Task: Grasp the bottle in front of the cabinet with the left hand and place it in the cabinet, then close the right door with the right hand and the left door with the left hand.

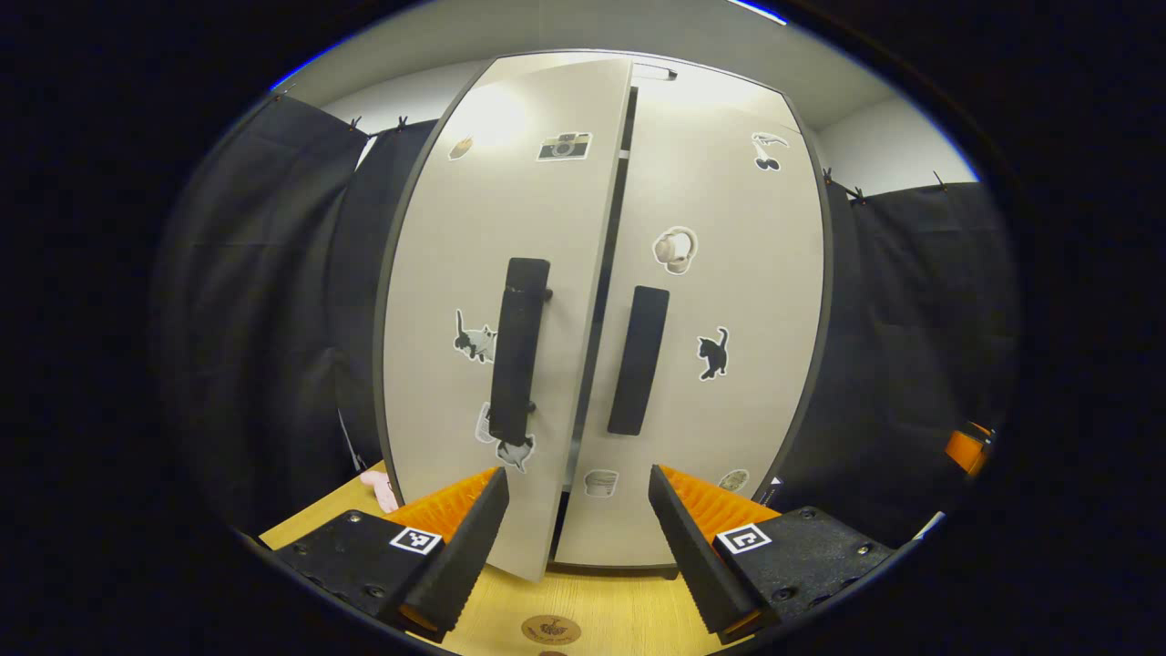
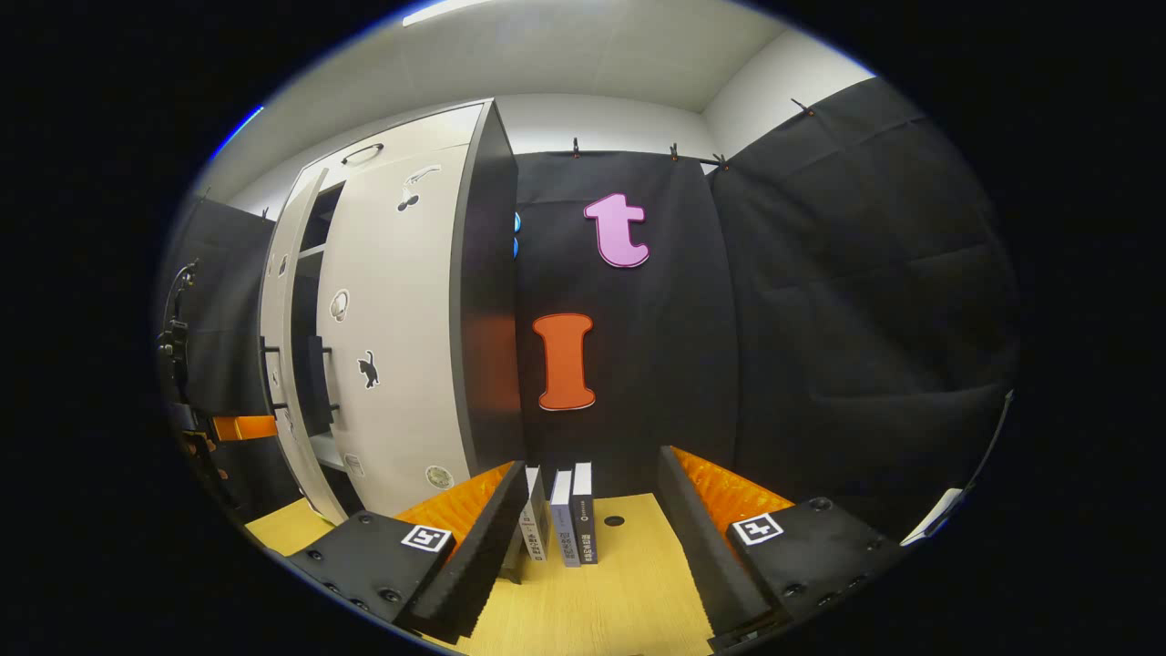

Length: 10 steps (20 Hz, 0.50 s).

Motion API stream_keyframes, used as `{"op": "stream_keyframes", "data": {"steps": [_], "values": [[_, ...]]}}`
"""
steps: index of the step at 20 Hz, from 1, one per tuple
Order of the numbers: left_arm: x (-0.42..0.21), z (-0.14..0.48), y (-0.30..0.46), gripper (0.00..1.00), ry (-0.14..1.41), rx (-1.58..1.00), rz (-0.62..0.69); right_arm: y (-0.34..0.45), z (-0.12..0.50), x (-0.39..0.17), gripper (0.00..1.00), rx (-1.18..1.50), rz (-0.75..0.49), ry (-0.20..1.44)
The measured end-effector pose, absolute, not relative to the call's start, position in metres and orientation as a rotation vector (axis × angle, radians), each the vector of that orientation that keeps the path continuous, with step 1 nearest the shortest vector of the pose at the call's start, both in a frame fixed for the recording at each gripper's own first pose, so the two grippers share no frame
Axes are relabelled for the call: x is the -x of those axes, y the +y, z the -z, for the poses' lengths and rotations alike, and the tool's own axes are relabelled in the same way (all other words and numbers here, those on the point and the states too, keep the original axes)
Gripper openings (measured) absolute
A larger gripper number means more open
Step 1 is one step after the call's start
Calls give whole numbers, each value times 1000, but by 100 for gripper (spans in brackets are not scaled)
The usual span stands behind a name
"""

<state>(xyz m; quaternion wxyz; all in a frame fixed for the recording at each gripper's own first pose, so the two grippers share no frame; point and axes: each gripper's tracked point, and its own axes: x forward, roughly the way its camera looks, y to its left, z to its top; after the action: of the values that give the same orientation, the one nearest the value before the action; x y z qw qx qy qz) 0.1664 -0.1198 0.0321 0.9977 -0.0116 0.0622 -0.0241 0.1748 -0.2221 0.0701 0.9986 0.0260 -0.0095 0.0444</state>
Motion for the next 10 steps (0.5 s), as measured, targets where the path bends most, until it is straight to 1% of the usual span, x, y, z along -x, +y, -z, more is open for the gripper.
{"op": "stream_keyframes", "data": {"steps": [10], "values": [[-137,-55,-180,94,104,25,137,-243,-89,-161,96,-51,-88,-43]]}}
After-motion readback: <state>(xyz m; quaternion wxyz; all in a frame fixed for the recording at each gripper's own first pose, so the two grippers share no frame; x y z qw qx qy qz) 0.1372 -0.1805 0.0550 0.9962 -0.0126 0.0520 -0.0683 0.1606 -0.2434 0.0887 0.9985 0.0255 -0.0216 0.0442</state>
